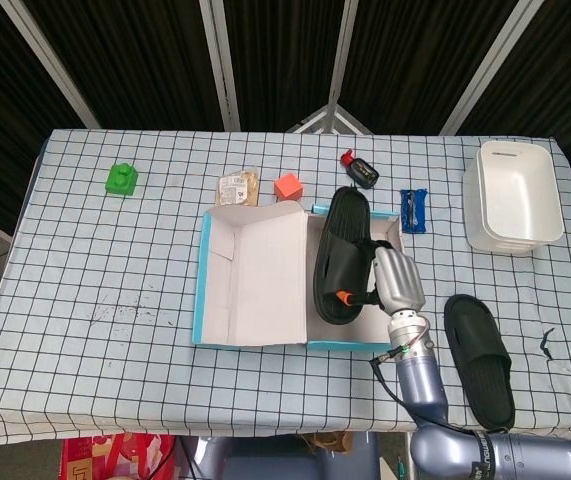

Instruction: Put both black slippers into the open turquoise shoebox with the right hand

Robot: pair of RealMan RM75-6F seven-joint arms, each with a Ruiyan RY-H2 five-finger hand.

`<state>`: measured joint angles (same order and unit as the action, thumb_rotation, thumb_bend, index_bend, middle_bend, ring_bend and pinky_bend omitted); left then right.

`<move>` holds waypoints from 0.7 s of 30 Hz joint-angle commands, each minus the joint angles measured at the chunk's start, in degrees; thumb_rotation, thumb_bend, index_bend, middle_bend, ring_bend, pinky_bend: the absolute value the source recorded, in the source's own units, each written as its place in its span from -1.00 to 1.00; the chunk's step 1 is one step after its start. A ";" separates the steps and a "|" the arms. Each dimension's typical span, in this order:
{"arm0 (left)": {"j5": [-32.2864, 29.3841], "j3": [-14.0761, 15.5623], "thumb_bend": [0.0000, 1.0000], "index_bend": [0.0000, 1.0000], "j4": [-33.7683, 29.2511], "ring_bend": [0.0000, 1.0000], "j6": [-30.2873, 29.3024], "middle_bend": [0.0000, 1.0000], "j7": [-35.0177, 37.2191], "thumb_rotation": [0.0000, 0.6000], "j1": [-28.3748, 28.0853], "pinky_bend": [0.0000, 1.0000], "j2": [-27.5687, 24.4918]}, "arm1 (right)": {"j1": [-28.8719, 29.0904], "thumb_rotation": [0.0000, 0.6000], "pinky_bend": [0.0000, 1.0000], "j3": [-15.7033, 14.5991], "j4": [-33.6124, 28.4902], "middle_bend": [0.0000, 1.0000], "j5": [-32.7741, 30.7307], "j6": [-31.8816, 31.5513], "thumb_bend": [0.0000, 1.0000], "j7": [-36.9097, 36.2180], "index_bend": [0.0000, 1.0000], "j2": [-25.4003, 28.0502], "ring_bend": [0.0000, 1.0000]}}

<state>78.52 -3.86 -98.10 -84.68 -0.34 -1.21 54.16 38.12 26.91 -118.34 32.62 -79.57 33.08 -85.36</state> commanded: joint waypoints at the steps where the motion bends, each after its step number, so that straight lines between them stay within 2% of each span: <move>1: -0.17 -0.09 -0.27 -0.92 0.04 -1.00 0.00 -1.00 0.06 1.00 -0.01 -0.97 -0.02 | 0.00 1.00 -0.12 3.75 -2.09 -0.13 -7.62 0.48 0.23 -3.50 0.30 -0.17 -0.12; 7: -0.15 -0.07 -0.27 -0.92 -0.01 -1.00 -0.12 -1.00 0.04 1.00 0.03 -0.97 -0.02 | -0.10 1.00 -0.12 6.77 -5.16 -0.13 -16.17 4.21 0.25 -7.81 0.30 1.26 -0.12; 10: -0.08 -0.03 -0.27 -0.92 -0.06 -1.00 -0.18 -1.00 -0.06 1.00 0.04 -0.97 0.01 | -0.05 1.00 -0.12 6.47 -5.42 -0.13 -17.83 7.33 0.26 -9.40 0.30 2.08 -0.12; 21: -0.36 -0.16 -0.27 -0.92 0.08 -1.00 -0.17 -1.00 0.07 1.00 0.02 -0.97 -0.03 | 0.32 1.00 -0.12 3.57 0.93 -0.13 -14.17 14.82 0.27 -15.74 0.30 1.40 -0.12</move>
<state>78.16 -4.01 -98.03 -84.85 -0.27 -1.18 54.13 38.37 31.01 -118.57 17.46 -65.74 18.47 -83.64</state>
